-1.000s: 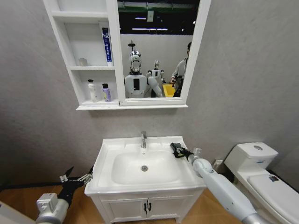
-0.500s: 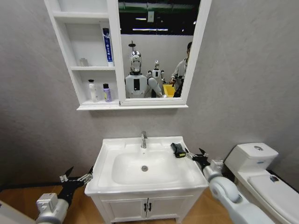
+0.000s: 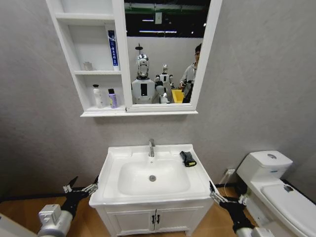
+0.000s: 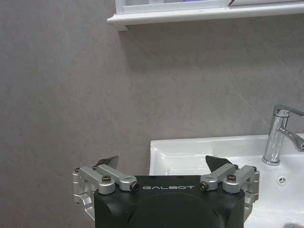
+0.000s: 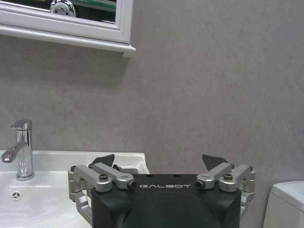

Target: Move facial cleanser and shampoo from washbasin to cabinet, then wipe washbasin with towel.

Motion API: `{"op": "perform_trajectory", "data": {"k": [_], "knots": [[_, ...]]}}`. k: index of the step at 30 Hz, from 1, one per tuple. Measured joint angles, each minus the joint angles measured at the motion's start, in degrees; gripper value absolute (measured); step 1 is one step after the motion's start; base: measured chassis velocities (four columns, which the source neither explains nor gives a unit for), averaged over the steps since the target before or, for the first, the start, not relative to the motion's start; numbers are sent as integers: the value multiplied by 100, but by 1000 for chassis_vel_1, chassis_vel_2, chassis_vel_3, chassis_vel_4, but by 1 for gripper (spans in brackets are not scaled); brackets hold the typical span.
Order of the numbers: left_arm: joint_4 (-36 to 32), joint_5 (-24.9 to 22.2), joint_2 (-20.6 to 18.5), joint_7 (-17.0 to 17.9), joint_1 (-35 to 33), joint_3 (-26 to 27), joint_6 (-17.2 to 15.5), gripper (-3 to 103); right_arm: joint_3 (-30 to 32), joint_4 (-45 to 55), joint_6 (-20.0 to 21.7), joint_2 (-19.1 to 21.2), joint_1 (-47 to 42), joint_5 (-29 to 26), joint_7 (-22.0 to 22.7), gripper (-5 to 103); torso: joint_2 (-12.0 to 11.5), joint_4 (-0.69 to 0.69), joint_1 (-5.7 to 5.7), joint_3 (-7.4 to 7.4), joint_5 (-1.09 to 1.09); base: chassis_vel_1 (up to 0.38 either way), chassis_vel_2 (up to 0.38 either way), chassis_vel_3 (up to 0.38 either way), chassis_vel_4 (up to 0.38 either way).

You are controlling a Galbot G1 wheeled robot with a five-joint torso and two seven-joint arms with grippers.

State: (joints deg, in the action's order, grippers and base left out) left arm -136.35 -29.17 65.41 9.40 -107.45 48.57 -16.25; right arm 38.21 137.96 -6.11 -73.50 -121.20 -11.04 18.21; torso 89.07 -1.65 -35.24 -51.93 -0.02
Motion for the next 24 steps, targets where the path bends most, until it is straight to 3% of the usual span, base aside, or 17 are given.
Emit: {"op": "perform_trajectory", "data": {"k": [24], "knots": [[0,0,0,0,0,0,0,100,-143,117,98,-105,-19,106,175,100,-2,1,-2,-1,2,0,0,0,0]]}}
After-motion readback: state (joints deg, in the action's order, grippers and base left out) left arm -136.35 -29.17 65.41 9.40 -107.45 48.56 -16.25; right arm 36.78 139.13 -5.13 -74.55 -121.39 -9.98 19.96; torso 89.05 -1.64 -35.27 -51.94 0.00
